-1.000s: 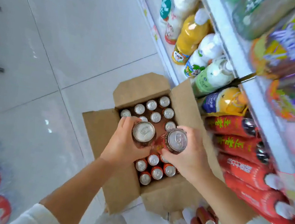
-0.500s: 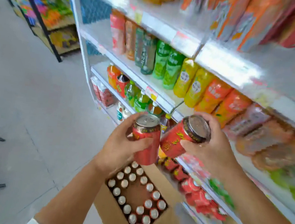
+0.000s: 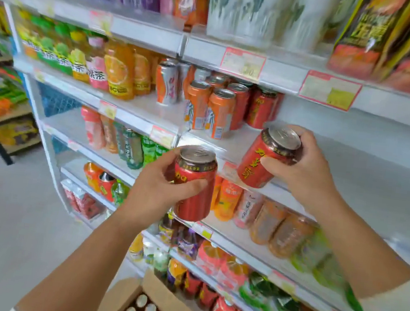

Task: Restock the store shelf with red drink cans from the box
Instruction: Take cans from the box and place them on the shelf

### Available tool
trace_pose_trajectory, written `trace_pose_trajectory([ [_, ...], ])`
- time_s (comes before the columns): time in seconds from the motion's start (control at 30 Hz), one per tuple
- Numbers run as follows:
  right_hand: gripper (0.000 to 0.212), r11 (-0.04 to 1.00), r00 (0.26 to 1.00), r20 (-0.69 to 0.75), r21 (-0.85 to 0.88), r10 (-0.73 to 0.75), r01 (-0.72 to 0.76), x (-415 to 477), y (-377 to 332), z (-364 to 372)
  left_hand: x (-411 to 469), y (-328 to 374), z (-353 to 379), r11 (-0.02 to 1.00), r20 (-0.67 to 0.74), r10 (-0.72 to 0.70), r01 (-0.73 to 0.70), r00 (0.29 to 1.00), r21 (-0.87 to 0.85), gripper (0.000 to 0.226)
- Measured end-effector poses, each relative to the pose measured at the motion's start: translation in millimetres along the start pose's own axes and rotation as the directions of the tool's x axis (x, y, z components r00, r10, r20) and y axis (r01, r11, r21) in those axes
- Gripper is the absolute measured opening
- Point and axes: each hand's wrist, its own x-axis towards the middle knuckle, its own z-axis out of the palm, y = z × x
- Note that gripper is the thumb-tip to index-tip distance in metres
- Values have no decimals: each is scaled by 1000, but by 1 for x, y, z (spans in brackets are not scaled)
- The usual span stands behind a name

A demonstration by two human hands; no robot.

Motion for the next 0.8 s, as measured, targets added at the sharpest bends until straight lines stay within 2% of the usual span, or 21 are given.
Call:
trace_pose_trajectory([
  [0.17,59,997,1000,-10,-82,-19,18,58,12,-8,26,6,14,999,-46,37,-36,998,14,53],
  [0.3,63,990,999,29,-137,26,-22,94,29,-4,39,8,16,999,-91,38,-36,995,16,47],
  [0.5,68,994,998,15,-88,67,-65,128,51,13,54,4,13,998,-127,34,-28,991,54,45],
  [0.6,76,994,998,33,-94,63,-59,136,62,18,58,-1,12,999,-126,27,-21,992,48,46],
  [0.7,92,975,997,58,-219,40,-27,131,72,18,61,-4,10,999,-124,25,-20,992,43,49],
  [0.8,93,973,999,38,-232,15,-6,131,78,25,65,-6,10,998,-125,27,-20,992,58,47],
])
